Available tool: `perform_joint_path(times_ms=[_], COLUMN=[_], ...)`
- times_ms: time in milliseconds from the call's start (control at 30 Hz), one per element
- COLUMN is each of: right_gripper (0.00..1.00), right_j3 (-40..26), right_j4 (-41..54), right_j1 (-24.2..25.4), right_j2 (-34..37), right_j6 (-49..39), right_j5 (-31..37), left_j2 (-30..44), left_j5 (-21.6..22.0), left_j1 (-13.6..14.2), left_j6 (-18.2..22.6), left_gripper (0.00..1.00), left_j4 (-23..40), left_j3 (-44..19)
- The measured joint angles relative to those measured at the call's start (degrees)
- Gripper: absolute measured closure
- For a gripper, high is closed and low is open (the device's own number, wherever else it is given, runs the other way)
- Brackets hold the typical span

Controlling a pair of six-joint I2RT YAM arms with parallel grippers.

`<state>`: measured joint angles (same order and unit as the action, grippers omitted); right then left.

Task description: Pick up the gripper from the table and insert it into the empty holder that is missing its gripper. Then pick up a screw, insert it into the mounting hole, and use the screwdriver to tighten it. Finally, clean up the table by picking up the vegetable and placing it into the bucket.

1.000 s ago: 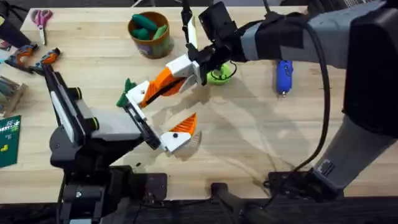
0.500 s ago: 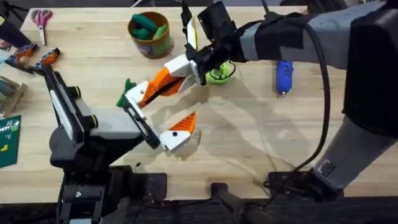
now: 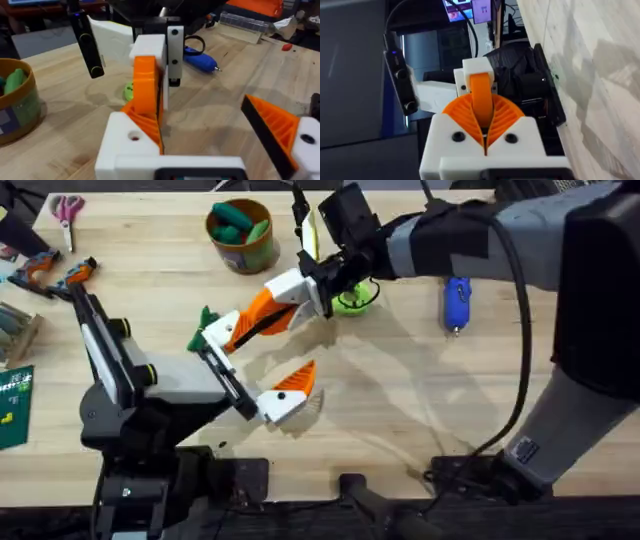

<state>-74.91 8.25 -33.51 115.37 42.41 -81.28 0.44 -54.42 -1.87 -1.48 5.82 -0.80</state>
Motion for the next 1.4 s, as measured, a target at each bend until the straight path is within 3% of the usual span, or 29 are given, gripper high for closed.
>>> perform_joint_path(times_ms=[833, 1100, 1400], right_gripper=[0.992, 0.992, 0.992], right_j3=[0.00, -0.02, -0.02], right_j4=[0.72, -6.11, -6.56], right_j1=[-0.51, -2.04, -2.37], right_j2=[-1.43, -1.45, -1.45], right_j6=[1.47, 6.87, 8.60], right_j5=[4.37, 7.30, 8.16], left_j2=[0.42, 0.41, 0.41], left_j5=[1.04, 4.25, 4.72], left_j1=[0.00, -0.49, -0.66], left_j6=[-0.62, -1.59, -2.27], left_gripper=[0.015, 0.015, 0.015], left_j4=[-0.10, -0.41, -0.43], left_j3=[0.00, 0.00, 0.00])
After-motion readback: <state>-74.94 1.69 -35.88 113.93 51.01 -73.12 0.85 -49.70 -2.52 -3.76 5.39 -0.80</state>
